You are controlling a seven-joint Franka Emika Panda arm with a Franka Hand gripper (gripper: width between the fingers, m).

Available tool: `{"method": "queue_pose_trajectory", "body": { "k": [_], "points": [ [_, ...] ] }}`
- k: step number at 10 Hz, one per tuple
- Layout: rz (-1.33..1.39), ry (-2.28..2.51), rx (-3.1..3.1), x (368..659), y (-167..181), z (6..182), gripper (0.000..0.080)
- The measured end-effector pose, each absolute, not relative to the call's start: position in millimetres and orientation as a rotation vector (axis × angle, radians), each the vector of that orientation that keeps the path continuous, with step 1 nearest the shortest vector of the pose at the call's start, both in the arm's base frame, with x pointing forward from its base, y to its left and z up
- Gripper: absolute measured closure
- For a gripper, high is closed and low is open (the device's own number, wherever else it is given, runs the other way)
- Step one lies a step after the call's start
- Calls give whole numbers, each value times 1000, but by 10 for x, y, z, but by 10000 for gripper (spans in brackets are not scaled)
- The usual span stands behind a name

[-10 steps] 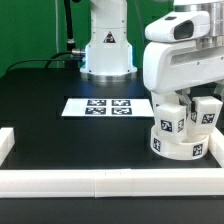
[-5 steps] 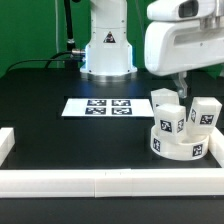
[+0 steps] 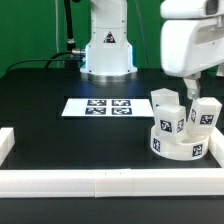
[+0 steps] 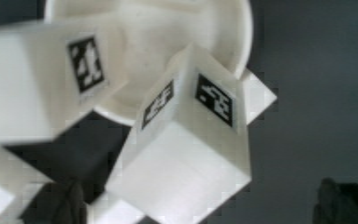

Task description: Assemble stool

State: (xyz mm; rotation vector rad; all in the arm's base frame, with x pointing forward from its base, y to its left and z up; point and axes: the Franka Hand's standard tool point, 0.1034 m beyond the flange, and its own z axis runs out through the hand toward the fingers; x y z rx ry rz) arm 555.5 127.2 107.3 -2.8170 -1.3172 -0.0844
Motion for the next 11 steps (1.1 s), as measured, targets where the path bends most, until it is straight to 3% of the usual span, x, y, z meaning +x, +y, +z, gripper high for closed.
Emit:
{"method": "queue_pose_trajectory", "body": {
  "k": [11],
  "points": [
    [-18,-2638,-1769,5597,1383,1078,150]
  ]
}}
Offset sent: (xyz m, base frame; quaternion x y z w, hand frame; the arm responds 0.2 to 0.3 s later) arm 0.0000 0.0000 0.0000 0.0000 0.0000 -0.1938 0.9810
